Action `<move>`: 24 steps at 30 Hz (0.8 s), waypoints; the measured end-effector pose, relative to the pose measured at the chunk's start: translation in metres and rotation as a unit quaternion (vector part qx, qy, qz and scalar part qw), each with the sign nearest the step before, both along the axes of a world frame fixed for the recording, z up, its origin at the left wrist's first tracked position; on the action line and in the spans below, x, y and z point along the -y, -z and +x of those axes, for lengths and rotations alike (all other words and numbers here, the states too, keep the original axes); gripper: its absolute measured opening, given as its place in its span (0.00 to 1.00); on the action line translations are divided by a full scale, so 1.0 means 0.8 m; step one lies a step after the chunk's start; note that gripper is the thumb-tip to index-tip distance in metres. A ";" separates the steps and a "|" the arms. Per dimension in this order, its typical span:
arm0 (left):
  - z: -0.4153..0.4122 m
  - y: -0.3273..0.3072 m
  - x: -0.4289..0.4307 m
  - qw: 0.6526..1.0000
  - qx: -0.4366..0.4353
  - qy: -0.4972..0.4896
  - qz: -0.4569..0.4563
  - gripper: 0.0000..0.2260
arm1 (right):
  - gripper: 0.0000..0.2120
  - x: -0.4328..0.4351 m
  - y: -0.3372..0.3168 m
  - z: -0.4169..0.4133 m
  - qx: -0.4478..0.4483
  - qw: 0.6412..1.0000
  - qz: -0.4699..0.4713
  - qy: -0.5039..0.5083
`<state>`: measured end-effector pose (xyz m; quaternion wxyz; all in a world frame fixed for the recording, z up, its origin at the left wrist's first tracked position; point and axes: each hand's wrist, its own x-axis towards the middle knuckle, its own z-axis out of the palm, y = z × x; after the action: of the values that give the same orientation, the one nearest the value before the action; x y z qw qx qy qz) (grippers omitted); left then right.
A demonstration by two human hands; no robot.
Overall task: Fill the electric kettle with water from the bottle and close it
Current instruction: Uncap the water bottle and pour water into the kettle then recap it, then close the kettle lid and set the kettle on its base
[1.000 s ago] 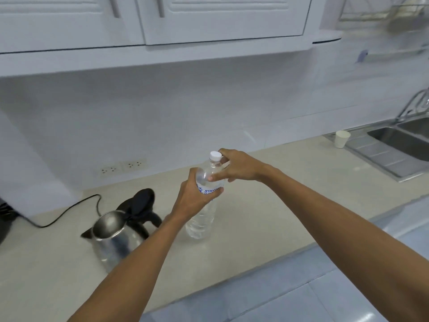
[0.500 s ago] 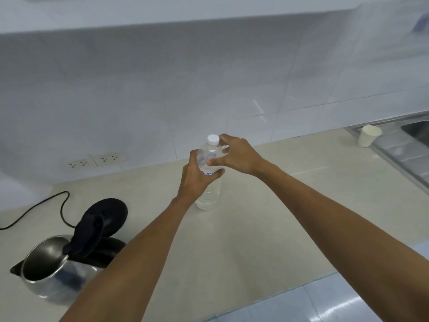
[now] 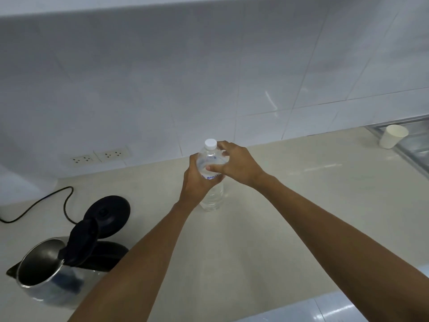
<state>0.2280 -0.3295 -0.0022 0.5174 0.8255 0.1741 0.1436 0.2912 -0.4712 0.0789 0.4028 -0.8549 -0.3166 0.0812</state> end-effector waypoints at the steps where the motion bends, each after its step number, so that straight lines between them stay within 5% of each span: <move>1: -0.002 0.002 -0.003 1.000 -0.005 0.000 -0.001 0.37 | 0.28 -0.002 0.002 -0.003 0.002 1.000 0.001 -0.002; 9: -0.015 0.000 -0.007 0.996 -0.087 0.009 0.024 0.38 | 0.33 0.000 0.010 -0.018 0.001 1.000 -0.026 0.013; 14: -0.039 -0.029 -0.016 0.993 -0.099 0.017 0.056 0.34 | 0.25 0.002 -0.004 -0.029 -0.006 0.997 -0.068 0.029; 20: -0.096 -0.086 -0.039 0.980 -0.104 0.012 0.170 0.32 | 0.36 0.019 -0.024 -0.060 0.001 0.985 -0.155 0.077; 24: -0.153 -0.118 -0.056 0.968 -0.092 0.028 0.234 0.30 | 0.33 0.011 -0.031 -0.103 0.028 0.979 -0.170 0.110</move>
<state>0.1053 -0.2849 0.0924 0.2957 0.9377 0.1596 0.0889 0.2087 -0.4802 0.1040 0.2491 -0.9425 -0.2130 0.0651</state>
